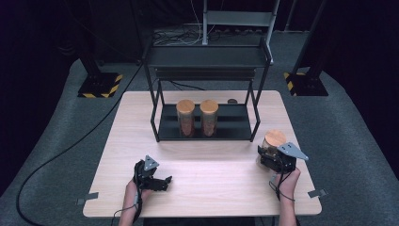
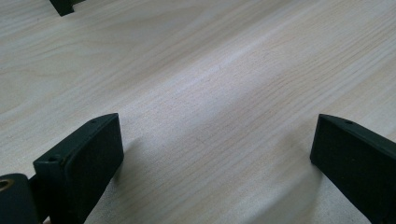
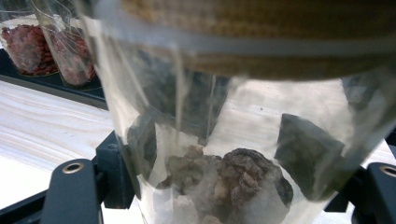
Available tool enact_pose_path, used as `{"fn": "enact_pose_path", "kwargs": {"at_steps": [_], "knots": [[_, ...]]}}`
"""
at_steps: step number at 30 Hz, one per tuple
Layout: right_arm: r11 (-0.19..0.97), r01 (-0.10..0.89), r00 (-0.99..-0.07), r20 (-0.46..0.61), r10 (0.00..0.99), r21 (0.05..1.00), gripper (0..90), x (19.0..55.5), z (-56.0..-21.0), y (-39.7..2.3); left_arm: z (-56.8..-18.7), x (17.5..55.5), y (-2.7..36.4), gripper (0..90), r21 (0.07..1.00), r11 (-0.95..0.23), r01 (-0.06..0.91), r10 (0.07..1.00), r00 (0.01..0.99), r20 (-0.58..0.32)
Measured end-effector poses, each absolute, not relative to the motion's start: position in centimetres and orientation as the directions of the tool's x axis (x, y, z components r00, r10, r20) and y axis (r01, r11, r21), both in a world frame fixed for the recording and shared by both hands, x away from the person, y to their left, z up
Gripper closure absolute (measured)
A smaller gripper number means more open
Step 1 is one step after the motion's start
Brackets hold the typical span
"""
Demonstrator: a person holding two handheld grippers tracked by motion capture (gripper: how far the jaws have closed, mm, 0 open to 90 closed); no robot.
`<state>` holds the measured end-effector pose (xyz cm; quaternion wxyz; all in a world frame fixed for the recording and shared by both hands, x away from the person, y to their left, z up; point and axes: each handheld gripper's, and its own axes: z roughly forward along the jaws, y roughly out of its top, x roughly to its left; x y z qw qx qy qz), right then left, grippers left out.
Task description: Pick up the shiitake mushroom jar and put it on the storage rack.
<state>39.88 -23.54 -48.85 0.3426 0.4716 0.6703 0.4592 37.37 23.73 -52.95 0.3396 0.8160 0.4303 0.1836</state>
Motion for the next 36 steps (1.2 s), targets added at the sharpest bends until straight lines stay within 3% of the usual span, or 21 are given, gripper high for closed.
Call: {"fn": "enact_pose_path", "kwargs": {"at_steps": [36], "knots": [[0.161,0.325,-0.366,-0.033,0.93,0.932,24.7,40.2,-47.5,-21.6,-53.0,37.4,23.7,1.9,0.713,-0.398,0.578,0.827,0.562,0.007]]}}
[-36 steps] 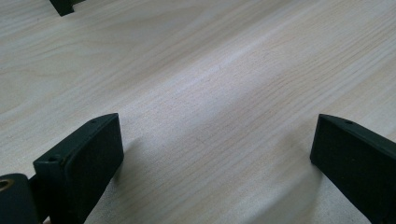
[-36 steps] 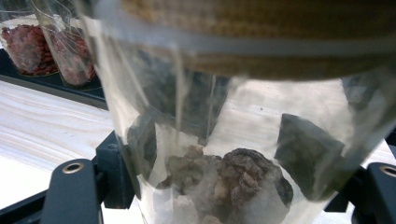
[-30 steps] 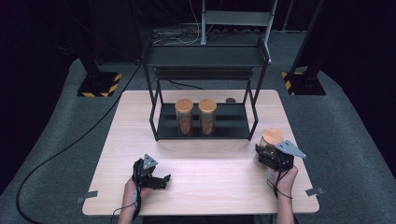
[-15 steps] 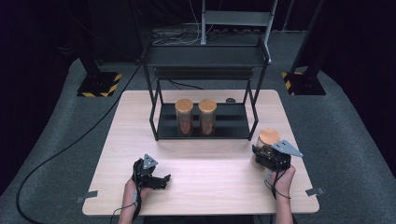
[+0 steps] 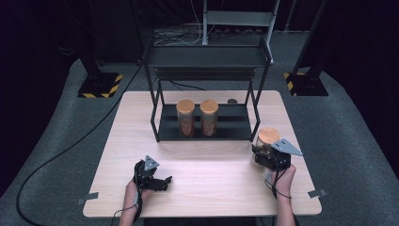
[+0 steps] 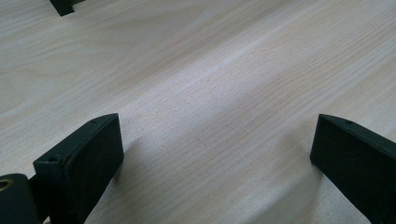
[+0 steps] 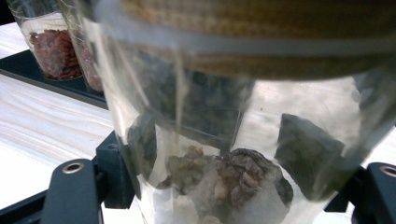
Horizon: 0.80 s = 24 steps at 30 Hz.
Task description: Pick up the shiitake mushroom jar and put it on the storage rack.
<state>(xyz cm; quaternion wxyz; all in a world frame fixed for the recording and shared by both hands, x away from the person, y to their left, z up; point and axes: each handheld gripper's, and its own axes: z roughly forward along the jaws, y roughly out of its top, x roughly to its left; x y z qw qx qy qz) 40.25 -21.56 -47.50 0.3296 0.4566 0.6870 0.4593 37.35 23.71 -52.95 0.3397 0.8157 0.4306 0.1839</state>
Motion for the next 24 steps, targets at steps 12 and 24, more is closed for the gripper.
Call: {"fn": "enact_pose_path", "kwargs": {"at_steps": [12,24], "knots": [[0.17,0.326,-0.375,-0.038,0.926,0.93,24.8,40.7,-47.4,-20.8,-52.9,37.3,23.7,1.9,0.712,-0.4,0.577,0.827,0.562,0.008],[0.167,0.322,-0.385,-0.032,0.922,0.932,24.8,41.0,-47.3,-20.2,-52.9,37.3,23.7,2.0,0.712,-0.4,0.577,0.826,0.563,0.009]]}}
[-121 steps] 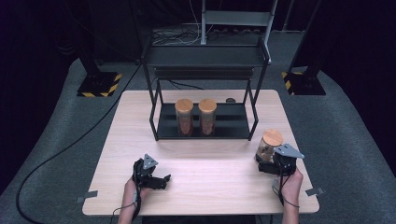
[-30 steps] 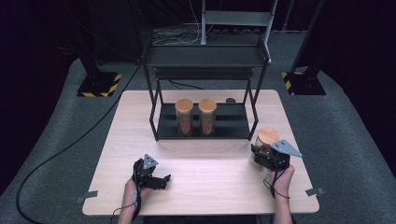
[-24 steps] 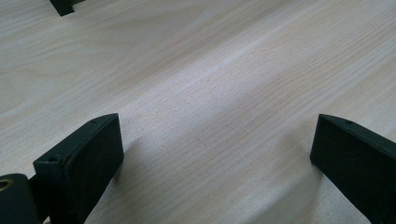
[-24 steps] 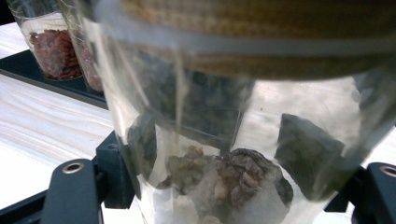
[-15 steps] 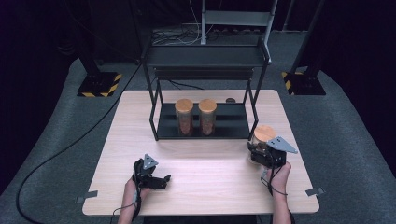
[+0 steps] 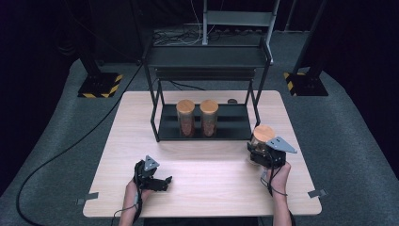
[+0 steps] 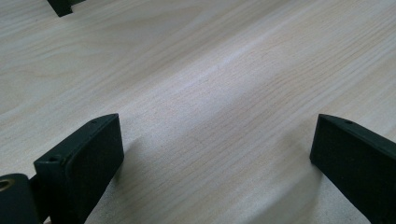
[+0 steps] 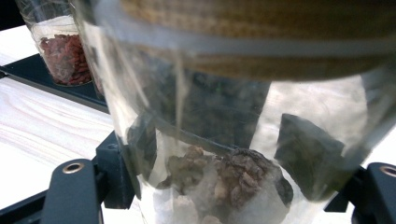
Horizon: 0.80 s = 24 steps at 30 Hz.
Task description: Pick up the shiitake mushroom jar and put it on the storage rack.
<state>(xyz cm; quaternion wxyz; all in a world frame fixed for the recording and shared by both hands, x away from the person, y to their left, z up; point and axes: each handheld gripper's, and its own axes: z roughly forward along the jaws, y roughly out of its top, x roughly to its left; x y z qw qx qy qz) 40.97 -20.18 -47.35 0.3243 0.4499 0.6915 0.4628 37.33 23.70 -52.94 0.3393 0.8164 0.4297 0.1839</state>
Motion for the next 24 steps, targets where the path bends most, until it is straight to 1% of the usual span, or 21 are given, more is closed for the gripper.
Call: {"fn": "enact_pose_path", "kwargs": {"at_steps": [24], "knots": [[0.169,0.318,-0.397,-0.031,0.917,0.933,24.8,41.37,-47.05,-19.41,-52.95,37.34,23.7,2.0,0.712,-0.401,0.576,0.825,0.566,0.007]]}}
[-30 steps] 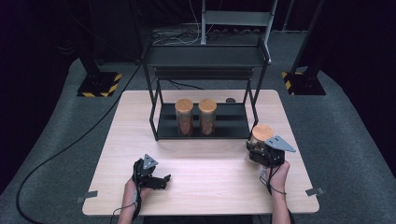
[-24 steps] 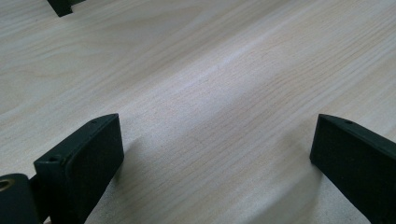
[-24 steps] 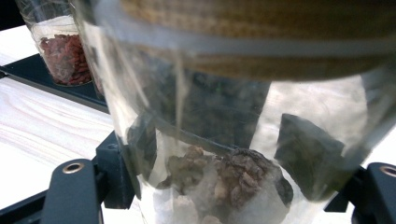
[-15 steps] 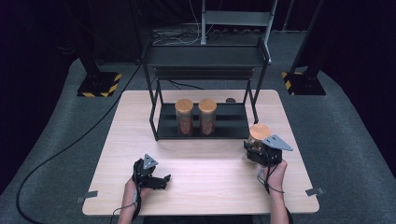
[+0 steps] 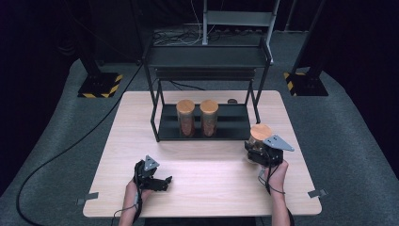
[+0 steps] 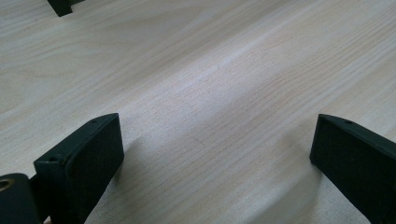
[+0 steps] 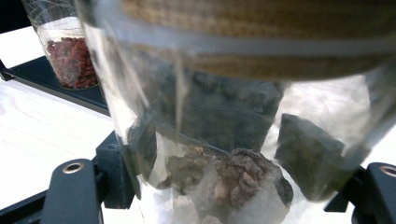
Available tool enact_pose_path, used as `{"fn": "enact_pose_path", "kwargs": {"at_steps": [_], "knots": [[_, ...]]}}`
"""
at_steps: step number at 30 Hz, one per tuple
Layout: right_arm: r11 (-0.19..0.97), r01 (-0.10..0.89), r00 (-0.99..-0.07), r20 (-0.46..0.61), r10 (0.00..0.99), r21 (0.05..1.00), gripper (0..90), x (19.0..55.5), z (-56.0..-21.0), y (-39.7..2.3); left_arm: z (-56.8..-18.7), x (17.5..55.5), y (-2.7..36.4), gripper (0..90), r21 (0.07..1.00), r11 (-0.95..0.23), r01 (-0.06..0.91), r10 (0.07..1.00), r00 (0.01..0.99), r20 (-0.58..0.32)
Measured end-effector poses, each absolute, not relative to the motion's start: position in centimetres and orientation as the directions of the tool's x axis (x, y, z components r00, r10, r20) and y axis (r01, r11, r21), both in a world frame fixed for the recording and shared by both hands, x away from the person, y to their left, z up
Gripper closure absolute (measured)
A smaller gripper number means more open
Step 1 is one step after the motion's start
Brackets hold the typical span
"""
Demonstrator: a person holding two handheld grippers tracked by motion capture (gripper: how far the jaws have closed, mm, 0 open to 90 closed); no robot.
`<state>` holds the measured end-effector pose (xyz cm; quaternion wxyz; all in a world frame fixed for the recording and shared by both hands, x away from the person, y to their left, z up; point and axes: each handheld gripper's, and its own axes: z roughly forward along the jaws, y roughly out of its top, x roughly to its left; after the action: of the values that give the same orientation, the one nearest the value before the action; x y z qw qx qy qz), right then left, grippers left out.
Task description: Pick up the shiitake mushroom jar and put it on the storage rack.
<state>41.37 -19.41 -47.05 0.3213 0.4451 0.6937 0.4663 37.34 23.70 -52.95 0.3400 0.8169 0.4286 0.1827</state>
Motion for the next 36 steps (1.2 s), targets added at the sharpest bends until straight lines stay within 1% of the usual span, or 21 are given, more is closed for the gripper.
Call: {"fn": "enact_pose_path", "kwargs": {"at_steps": [23,36], "knots": [[0.195,0.305,-0.423,-0.051,0.905,0.932,24.7,42.4,-46.3,-17.8,-52.9,37.3,23.7,2.0,0.712,-0.401,0.576,0.825,0.565,0.007],[0.185,0.303,-0.425,-0.041,0.904,0.935,24.8,43.3,-46.0,-17.2,-52.9,37.3,23.7,2.1,0.712,-0.401,0.576,0.825,0.565,0.008]]}}
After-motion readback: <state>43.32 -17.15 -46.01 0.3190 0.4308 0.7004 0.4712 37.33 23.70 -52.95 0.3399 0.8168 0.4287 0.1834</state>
